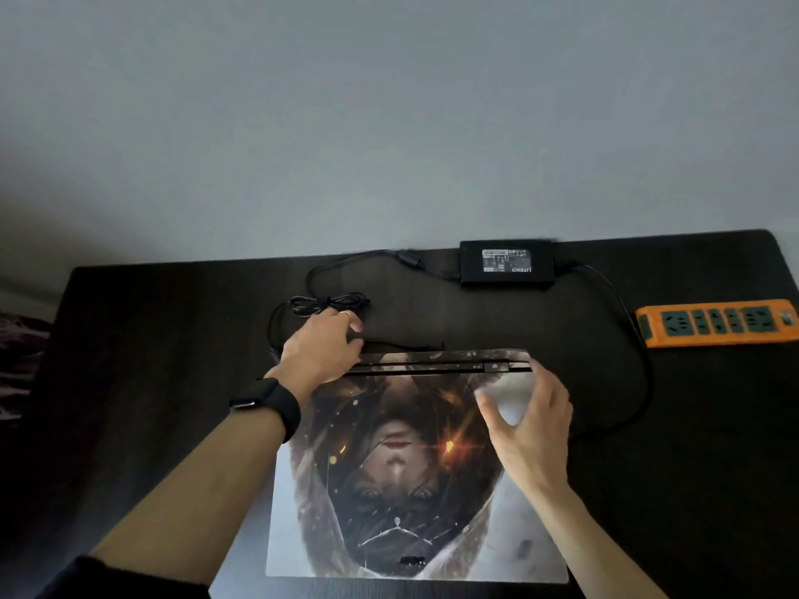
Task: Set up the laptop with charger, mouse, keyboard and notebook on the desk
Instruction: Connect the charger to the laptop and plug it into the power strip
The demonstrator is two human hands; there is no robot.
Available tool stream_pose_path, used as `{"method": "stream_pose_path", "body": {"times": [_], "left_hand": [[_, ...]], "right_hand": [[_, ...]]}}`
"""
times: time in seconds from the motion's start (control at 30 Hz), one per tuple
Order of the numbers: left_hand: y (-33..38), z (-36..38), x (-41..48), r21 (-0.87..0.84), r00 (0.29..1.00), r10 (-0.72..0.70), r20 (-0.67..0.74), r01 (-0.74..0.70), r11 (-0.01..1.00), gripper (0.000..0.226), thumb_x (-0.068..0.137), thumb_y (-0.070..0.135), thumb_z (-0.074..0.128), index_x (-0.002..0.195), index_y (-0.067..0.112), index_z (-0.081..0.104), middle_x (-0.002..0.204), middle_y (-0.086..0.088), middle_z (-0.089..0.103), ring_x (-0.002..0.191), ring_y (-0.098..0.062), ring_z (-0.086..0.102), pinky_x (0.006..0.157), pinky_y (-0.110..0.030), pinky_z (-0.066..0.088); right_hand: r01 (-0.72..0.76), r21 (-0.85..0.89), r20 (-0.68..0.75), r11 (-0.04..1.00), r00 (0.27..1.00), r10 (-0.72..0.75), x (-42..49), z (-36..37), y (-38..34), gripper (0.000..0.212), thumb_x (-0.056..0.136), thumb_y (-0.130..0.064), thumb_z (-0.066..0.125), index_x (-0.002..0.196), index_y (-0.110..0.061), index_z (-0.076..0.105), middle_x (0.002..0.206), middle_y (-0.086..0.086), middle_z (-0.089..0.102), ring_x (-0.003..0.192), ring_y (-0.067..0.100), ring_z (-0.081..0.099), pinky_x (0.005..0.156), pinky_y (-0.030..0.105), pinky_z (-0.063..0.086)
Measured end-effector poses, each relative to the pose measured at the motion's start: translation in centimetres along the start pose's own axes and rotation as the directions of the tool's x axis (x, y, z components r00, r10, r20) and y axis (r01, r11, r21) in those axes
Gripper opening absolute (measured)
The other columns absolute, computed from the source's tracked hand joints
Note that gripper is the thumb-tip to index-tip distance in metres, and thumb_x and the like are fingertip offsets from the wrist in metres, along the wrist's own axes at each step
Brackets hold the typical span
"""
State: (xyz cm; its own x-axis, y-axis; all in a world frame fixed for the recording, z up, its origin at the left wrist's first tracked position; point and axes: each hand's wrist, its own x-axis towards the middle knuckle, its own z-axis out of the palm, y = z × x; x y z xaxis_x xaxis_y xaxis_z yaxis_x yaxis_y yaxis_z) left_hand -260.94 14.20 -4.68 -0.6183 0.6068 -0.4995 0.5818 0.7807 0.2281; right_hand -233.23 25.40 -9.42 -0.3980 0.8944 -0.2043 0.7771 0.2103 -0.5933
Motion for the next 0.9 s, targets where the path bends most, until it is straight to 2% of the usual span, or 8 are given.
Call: {"method": "stream_pose_path", "body": {"times": [0.07, 0.2, 0.3, 0.5, 0.57, 0.63, 0.77, 0.9], "left_hand": [[-0.5, 0.4, 0.5, 0.027, 0.997, -0.051, 0.063, 0.050, 0.998, 0.018, 0.089, 0.044, 0.054, 0.099, 0.035, 0.065, 0.111, 0.003, 0.065, 0.107, -0.024, 0.062, 0.090, -0.042, 0.052], [0.0, 0.5, 2.2, 0.000, 0.986, -0.142, 0.087, 0.142, 0.990, 0.035, 0.079, 0.059, 0.057, 0.083, 0.025, 0.065, 0.091, 0.001, 0.069, 0.091, -0.025, 0.063, 0.083, -0.036, 0.053], [-0.4, 0.9, 3.3, 0.039, 0.987, -0.068, 0.143, 0.063, 0.997, 0.036, 0.084, 0.050, 0.058, 0.079, 0.017, 0.070, 0.089, -0.006, 0.073, 0.091, -0.031, 0.066, 0.081, -0.037, 0.052], [-1.2, 1.2, 2.1, 0.318, 0.968, 0.251, 0.001, -0.238, 0.918, 0.028, 0.102, 0.041, 0.043, 0.100, 0.015, 0.052, 0.102, -0.007, 0.065, 0.095, -0.033, 0.063, 0.070, -0.039, 0.044], [-1.2, 1.0, 1.6, 0.293, 0.958, 0.286, -0.001, -0.274, 0.916, 0.024, 0.104, 0.038, 0.038, 0.100, 0.015, 0.045, 0.099, -0.008, 0.067, 0.089, -0.035, 0.064, 0.068, -0.040, 0.045], [-1.3, 0.6, 1.1, 0.209, 0.955, 0.294, -0.050, -0.278, 0.938, 0.021, 0.104, 0.035, 0.038, 0.101, 0.015, 0.043, 0.098, -0.011, 0.067, 0.085, -0.037, 0.063, 0.068, -0.042, 0.047], [-1.9, -0.8, 2.1, 0.407, 0.806, 0.533, -0.256, -0.411, 0.816, 0.023, 0.099, 0.030, 0.049, 0.113, 0.013, 0.056, 0.091, -0.010, 0.055, 0.082, -0.033, 0.056, 0.062, -0.046, 0.051], [-3.8, -3.0, 2.6, 0.492, 0.918, 0.372, -0.138, -0.263, 0.830, 0.027, 0.099, 0.029, 0.050, 0.124, 0.021, 0.058, 0.099, -0.008, 0.054, 0.094, -0.031, 0.056, 0.071, -0.043, 0.048]], "right_hand": [[-0.098, 0.020, 0.004, 0.995, 0.995, 0.098, -1.8, -0.1, 0.4, 0.087, 0.081, -0.049, 0.076, 0.148, -0.010, 0.038, 0.145, 0.016, 0.046, 0.130, 0.035, 0.044, 0.104, 0.047, 0.043], [-0.255, -0.075, 0.051, 0.964, 0.965, 0.259, -4.7, -0.6, 1.4, 0.090, 0.081, -0.060, 0.068, 0.150, -0.012, 0.034, 0.146, 0.015, 0.042, 0.130, 0.035, 0.042, 0.099, 0.048, 0.045], [-0.260, -0.177, 0.082, 0.949, 0.957, 0.278, -6.6, -0.8, 2.3, 0.093, 0.077, -0.075, 0.057, 0.147, -0.016, 0.036, 0.142, 0.012, 0.042, 0.124, 0.033, 0.045, 0.095, 0.045, 0.047], [-0.279, -0.317, 0.022, 0.906, 0.953, 0.302, -9.1, -1.6, 2.2, 0.089, 0.077, -0.086, 0.033, 0.140, -0.023, 0.037, 0.133, 0.007, 0.047, 0.113, 0.027, 0.052, 0.079, 0.041, 0.054], [-0.275, -0.350, -0.002, 0.895, 0.956, 0.292, -9.3, -1.2, 2.1, 0.093, 0.076, -0.087, 0.024, 0.140, -0.022, 0.038, 0.132, 0.007, 0.048, 0.112, 0.027, 0.052, 0.076, 0.040, 0.054], [-0.280, -0.316, -0.012, 0.907, 0.957, 0.291, -9.1, -1.1, 2.1, 0.094, 0.076, -0.087, 0.030, 0.138, -0.018, 0.042, 0.130, 0.009, 0.050, 0.111, 0.028, 0.053, 0.076, 0.039, 0.052], [-0.287, -0.294, -0.025, 0.912, 0.956, 0.293, -8.7, -0.9, 2.5, 0.090, 0.079, -0.084, 0.042, 0.134, -0.013, 0.046, 0.124, 0.011, 0.054, 0.108, 0.028, 0.054, 0.078, 0.036, 0.049], [-0.298, -0.290, -0.098, 0.909, 0.955, 0.282, -9.3, -0.1, 2.4, 0.087, 0.080, -0.082, 0.040, 0.128, -0.009, 0.051, 0.118, 0.016, 0.057, 0.101, 0.032, 0.056, 0.075, 0.042, 0.050]]}}
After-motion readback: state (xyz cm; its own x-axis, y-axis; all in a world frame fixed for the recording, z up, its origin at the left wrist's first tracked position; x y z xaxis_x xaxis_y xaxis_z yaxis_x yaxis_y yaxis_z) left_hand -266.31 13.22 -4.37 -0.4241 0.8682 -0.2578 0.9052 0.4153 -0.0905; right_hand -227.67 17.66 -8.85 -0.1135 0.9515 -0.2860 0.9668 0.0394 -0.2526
